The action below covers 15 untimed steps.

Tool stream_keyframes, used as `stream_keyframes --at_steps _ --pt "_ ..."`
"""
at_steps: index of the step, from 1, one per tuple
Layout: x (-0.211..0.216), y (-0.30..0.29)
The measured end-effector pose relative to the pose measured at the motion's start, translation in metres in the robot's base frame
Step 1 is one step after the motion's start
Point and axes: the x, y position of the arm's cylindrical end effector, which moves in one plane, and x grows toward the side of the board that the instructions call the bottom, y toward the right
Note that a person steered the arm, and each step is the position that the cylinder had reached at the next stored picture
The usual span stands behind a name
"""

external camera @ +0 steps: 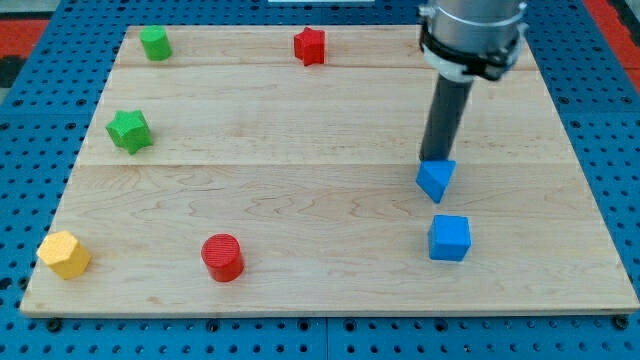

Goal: Push yellow heart closer to the yellow hexagon

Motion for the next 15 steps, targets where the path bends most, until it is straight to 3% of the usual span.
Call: stream_keyframes --at_steps 1,2,3,4,5,6,7,9,10,11,13,14,15 --pt "0.036 0.0" --pt "0.039 0.001" --pt "-0.047 0.027" --pt "-0.161 0.103" --pt "-0.232 0.151" --pt "-0.251 0.114" --pt "-0.228 0.037" --pt "-0.248 0.019" --pt "-0.207 -0.061" --pt "-0.209 -0.078" --pt "-0.262 -0.064" --pt "-0.233 -0.12" --pt "-0.166 -0.149"
